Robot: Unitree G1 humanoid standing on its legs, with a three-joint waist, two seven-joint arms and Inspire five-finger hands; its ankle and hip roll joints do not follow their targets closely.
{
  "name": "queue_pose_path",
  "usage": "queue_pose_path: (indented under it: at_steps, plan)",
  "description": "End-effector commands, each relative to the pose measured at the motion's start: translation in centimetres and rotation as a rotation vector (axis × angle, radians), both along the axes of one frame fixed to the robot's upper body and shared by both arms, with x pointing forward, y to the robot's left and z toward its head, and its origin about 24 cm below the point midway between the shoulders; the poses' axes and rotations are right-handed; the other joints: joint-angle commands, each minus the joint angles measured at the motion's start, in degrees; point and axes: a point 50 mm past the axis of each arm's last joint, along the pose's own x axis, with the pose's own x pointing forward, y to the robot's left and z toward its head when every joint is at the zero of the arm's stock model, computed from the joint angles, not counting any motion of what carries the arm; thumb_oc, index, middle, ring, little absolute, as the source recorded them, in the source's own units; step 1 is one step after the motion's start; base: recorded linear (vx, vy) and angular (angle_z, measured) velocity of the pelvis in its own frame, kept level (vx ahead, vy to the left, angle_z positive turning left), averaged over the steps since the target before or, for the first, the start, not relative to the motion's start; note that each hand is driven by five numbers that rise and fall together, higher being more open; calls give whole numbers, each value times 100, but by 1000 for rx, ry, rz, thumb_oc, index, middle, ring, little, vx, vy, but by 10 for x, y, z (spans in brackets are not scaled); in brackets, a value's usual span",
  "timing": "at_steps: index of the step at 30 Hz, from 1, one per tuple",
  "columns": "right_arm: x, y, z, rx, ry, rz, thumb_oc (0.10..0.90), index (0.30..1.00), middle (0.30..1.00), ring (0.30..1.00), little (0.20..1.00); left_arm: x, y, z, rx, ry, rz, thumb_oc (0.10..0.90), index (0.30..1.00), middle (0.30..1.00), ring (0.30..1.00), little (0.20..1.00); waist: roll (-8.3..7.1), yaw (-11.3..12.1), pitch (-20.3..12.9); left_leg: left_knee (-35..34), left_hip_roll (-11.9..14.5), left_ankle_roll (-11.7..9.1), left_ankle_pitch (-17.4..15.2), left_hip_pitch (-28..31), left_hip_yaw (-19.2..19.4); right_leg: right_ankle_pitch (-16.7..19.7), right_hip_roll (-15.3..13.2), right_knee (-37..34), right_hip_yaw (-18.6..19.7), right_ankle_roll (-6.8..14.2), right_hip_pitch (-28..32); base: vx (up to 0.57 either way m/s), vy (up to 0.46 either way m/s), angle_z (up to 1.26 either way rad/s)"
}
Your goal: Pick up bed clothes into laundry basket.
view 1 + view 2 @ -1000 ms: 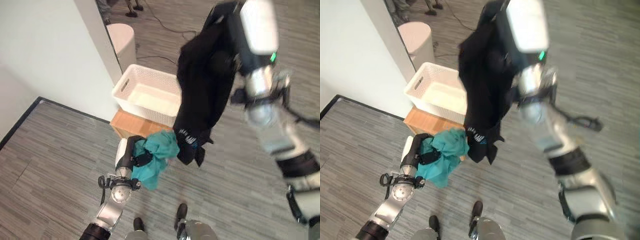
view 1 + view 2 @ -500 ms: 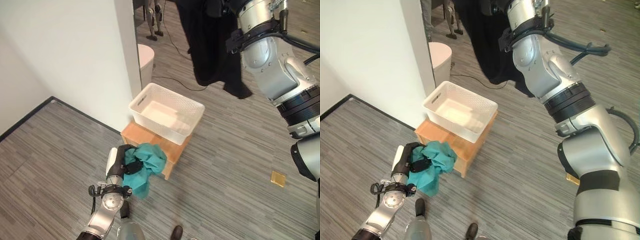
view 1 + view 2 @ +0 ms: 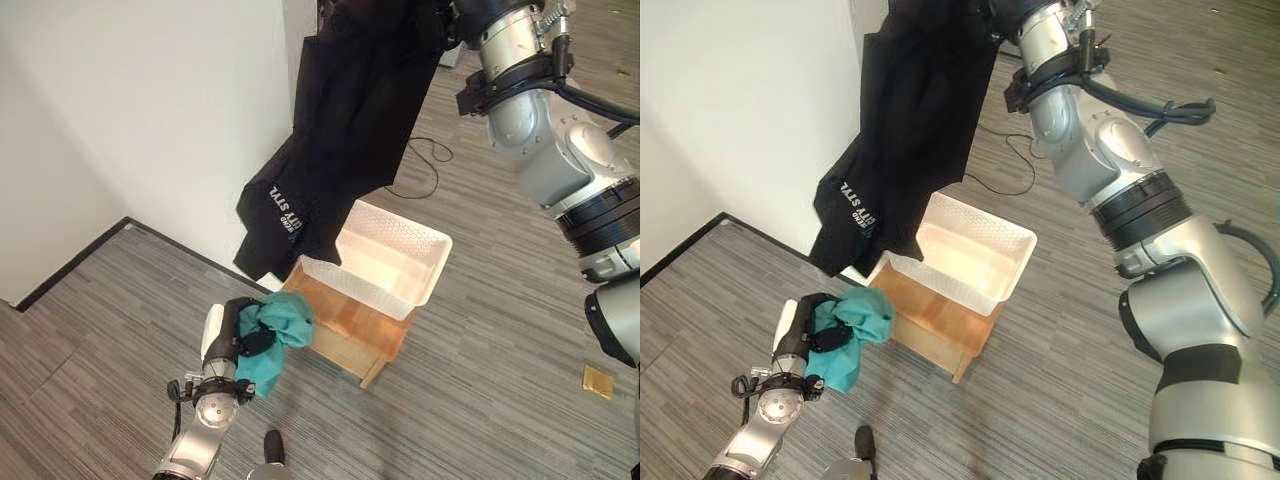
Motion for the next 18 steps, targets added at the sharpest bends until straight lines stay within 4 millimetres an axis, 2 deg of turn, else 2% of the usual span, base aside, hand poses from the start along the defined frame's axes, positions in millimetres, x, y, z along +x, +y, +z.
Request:
queue_pose_path:
  at_steps: [1, 6, 11, 15, 18]
  plan:
    - [-34, -42, 66, 100, -264, -138, 400, 300, 300, 300, 300, 23, -23, 43, -17, -246, -112, 400, 300, 300, 300, 300, -54, -22, -203, 5, 525, -549, -519, 269, -23, -635, -8, 26, -53, 109, 70, 21, 48, -16]
    - [-39, -33, 69, 106, -299, -99, 400, 300, 300, 300, 300, 25, -24, 43, -24, -247, -111, 400, 300, 300, 300, 300, -80, -26, -199, 5, 468, -501, -587, 201, -21, -596, -88, 26, -37, 164, -17, 14, 26, -9]
    - [-35, -14, 71, 87, -299, -61, 400, 300, 300, 300, 300, 27, -28, 44, -48, -249, -120, 400, 300, 300, 300, 300, -214, 113, -190, 5, 434, -474, -652, 159, -9, -510, -150, 26, -78, 228, -82, 19, 28, -4]
    - [-33, -12, 73, 100, -293, -65, 400, 300, 300, 300, 300, 26, -30, 42, -66, -238, -128, 400, 300, 300, 300, 300, -322, 216, -184, 5, 428, -470, -667, 117, -35, -466, -164, 26, -128, 263, -98, 6, 2, -1]
    - [-32, -20, 76, 112, -300, -102, 400, 300, 300, 300, 300, 27, -31, 42, -79, -237, -131, 400, 300, 300, 300, 300, -412, 327, -160, 5, 416, -479, -666, 39, -98, -433, -177, 26, -198, 295, -112, -1, -5, 3]
